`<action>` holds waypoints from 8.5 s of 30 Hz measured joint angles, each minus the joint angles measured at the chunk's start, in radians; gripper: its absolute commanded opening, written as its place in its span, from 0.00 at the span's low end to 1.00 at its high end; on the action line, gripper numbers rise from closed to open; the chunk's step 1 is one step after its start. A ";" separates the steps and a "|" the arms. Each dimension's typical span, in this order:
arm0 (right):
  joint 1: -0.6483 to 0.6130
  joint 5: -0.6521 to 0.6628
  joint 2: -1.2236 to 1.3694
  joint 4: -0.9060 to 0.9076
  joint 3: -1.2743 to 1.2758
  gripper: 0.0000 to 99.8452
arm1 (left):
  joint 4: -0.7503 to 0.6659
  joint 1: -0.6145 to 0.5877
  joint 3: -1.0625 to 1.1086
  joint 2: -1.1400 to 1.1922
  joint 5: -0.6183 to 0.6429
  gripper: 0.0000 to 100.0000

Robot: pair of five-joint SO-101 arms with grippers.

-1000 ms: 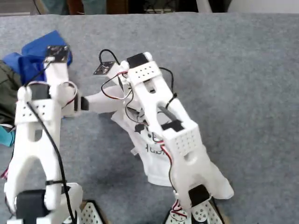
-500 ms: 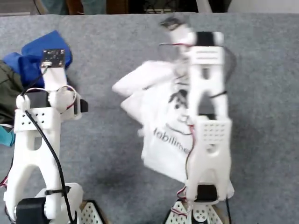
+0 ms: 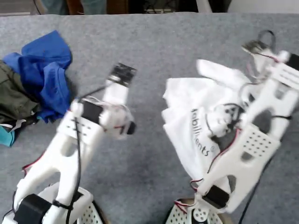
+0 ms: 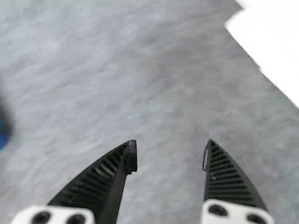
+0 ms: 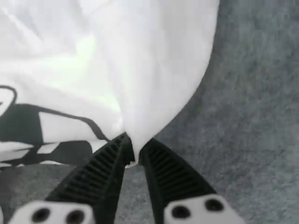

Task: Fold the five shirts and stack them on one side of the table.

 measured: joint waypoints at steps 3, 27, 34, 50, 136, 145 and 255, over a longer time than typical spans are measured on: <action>0.064 0.043 0.000 0.000 0.051 0.16 | -0.132 0.098 0.023 0.006 0.038 0.25; 0.313 0.008 -0.077 0.005 0.075 0.04 | -0.147 0.615 -0.468 0.664 0.091 0.03; 0.288 -0.066 -0.140 0.005 0.101 0.06 | 0.037 0.609 -0.557 0.664 0.021 0.17; -0.080 -0.295 -0.589 0.005 0.652 0.13 | 0.508 0.265 -1.220 0.658 0.051 0.23; 0.021 -0.190 -0.621 -0.543 1.450 0.02 | 0.147 0.244 -1.212 1.197 -0.041 0.20; 0.021 -0.190 -0.621 -0.543 1.450 0.02 | 0.158 0.239 -1.255 1.287 -0.009 0.19; -0.546 -0.221 -0.927 -0.094 1.026 0.16 | 0.106 -0.901 -0.164 0.367 -0.686 0.03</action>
